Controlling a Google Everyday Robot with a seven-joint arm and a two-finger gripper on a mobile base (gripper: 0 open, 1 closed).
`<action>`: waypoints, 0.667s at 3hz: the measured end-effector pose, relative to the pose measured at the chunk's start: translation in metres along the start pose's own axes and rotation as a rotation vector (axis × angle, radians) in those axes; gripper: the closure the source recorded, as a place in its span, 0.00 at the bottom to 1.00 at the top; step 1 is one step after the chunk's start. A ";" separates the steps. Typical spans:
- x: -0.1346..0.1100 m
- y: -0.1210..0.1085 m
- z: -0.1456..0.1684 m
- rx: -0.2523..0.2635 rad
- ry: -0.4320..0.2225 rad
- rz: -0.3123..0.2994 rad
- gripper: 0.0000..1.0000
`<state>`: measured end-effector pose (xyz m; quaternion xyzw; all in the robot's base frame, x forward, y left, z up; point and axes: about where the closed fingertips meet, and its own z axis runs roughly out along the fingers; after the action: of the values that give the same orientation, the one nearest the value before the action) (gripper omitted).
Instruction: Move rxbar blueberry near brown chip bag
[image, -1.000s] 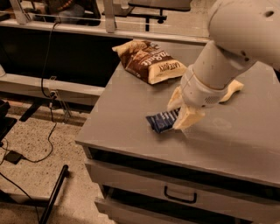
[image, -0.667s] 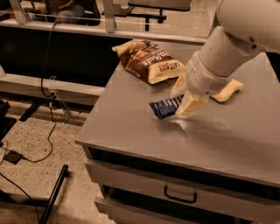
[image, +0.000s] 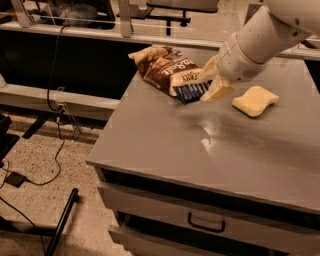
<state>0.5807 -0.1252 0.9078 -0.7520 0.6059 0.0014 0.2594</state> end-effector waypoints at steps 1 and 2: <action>-0.001 -0.053 0.006 0.082 -0.063 -0.004 1.00; -0.008 -0.084 0.012 0.119 -0.087 -0.010 1.00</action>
Offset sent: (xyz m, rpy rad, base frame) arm 0.1105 0.0343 0.0400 0.1431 -0.1481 0.0024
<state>0.6584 -0.1024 0.9328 -0.7377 0.5892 -0.0034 0.3296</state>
